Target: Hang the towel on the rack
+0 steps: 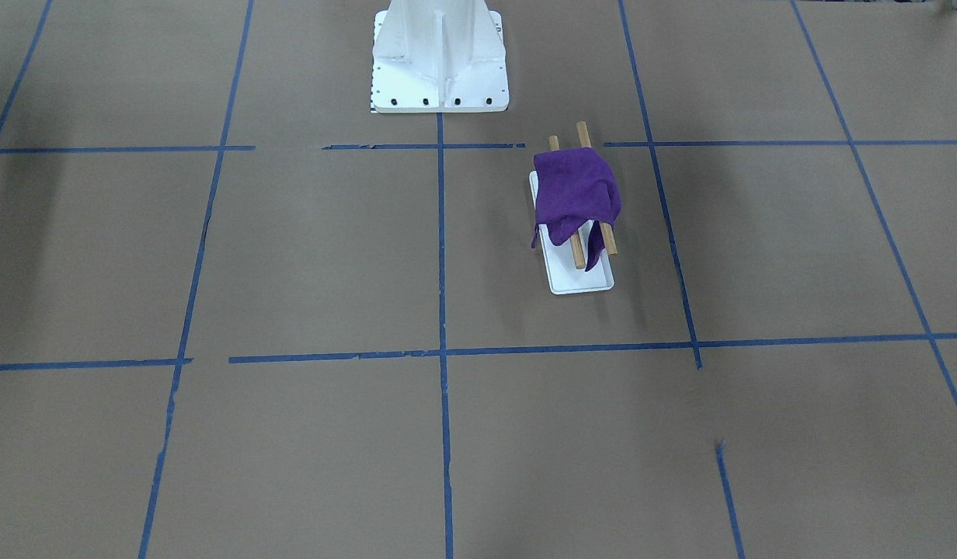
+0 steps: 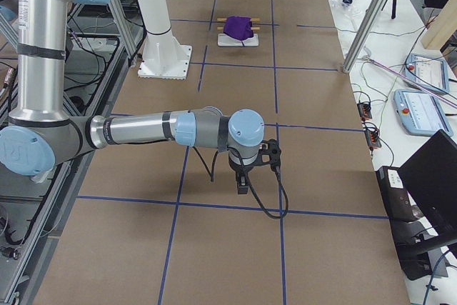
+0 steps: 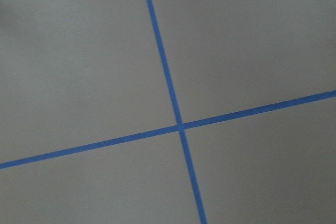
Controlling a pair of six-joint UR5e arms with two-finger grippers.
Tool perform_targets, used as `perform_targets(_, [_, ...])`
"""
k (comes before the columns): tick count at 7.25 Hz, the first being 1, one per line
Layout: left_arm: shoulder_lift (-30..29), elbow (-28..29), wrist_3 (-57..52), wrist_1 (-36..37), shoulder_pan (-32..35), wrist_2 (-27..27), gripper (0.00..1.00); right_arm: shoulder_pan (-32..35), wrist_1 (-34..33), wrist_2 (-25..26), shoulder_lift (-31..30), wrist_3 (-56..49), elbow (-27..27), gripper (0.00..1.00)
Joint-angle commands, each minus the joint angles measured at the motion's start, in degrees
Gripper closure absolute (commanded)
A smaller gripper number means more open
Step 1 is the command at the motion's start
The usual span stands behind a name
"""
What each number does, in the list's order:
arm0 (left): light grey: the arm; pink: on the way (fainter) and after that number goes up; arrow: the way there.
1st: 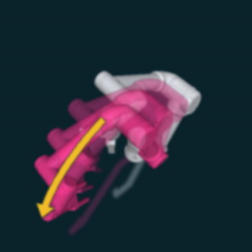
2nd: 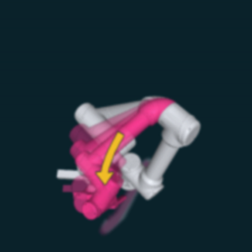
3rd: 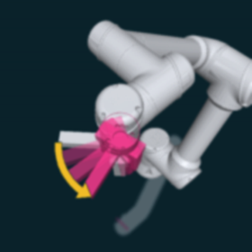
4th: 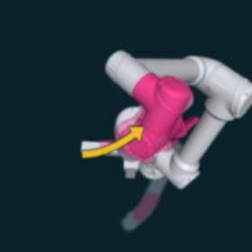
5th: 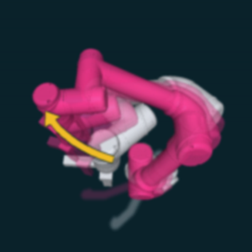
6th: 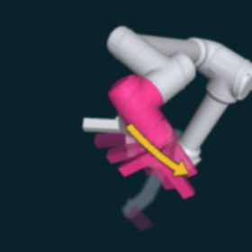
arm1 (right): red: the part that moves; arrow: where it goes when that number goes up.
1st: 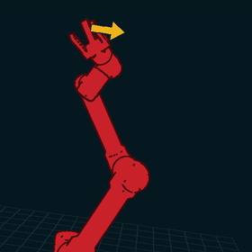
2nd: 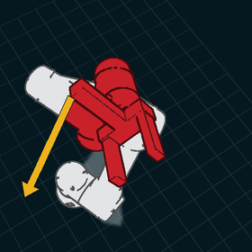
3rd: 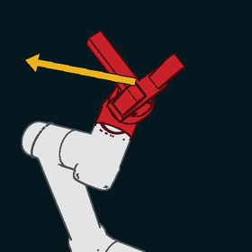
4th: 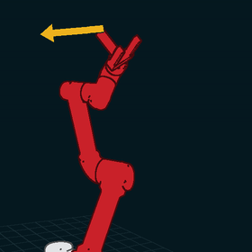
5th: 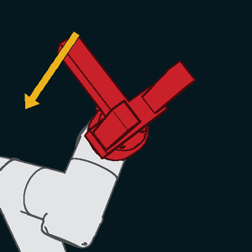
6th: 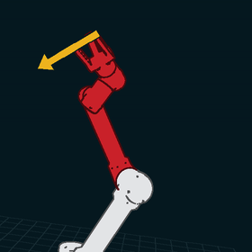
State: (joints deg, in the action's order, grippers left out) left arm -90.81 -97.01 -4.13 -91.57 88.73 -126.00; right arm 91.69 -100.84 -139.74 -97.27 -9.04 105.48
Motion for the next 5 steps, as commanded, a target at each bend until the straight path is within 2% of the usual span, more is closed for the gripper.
perform_targets(1, [0.89, 0.6, -0.97, 3.31, 0.57, -0.03, 0.0, -0.02, 0.03, -0.01, -0.12, 0.08, -0.01, 0.0])
perform_targets(2, [1.68, 0.6, -0.88, 3.76, 0.57, -0.12, 0.0, -0.02, 0.03, -0.01, -0.12, 0.08, -0.01, 0.0])
perform_targets(4, [5.28, 0.77, -0.35, 3.68, 0.66, -9.55, 0.0, 0.07, 0.03, -0.01, 0.06, 0.08, -0.1, 0.0])
perform_targets(5, [6.25, 0.68, -0.26, 3.67, 0.57, -10.39, 0.0, 0.25, 0.03, 0.08, 0.15, 0.08, -0.1, 0.0])
